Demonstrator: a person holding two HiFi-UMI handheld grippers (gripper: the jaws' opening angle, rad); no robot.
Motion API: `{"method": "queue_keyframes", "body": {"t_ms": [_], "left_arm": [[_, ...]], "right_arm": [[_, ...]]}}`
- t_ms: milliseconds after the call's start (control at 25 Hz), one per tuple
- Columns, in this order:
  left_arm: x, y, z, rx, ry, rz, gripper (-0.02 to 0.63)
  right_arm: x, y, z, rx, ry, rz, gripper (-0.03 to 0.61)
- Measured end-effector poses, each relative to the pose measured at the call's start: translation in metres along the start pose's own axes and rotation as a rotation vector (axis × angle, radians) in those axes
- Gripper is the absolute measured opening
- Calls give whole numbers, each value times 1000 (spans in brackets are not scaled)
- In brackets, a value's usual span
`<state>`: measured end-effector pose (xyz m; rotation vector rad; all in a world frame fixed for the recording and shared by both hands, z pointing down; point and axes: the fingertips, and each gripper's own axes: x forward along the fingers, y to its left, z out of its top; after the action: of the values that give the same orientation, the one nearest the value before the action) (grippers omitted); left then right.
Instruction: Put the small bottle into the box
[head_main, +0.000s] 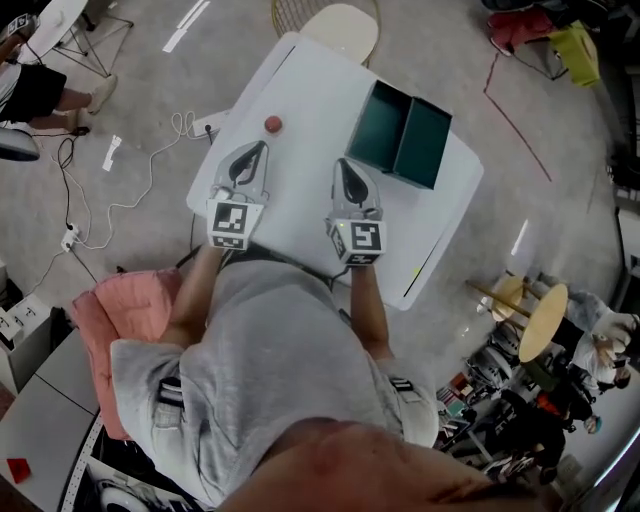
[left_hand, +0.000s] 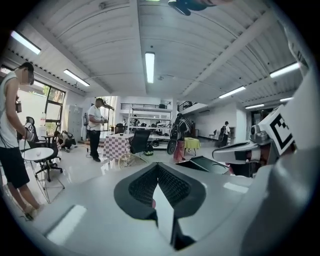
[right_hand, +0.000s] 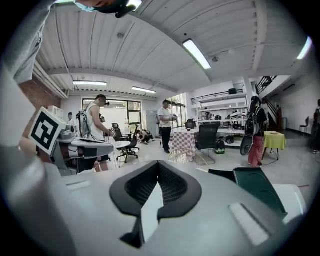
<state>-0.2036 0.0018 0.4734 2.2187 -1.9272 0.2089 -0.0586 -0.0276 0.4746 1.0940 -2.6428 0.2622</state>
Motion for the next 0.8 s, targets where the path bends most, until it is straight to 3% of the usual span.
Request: {"method": "queue_keyframes", "body": {"t_ms": [320, 800], "left_arm": [[30, 12, -33, -21, 75, -71, 11], [67, 16, -69, -14, 182, -109, 12]], "right_arm": [[16, -11, -25, 27, 65, -66, 3], [38, -18, -50, 45, 130, -72, 3]]}}
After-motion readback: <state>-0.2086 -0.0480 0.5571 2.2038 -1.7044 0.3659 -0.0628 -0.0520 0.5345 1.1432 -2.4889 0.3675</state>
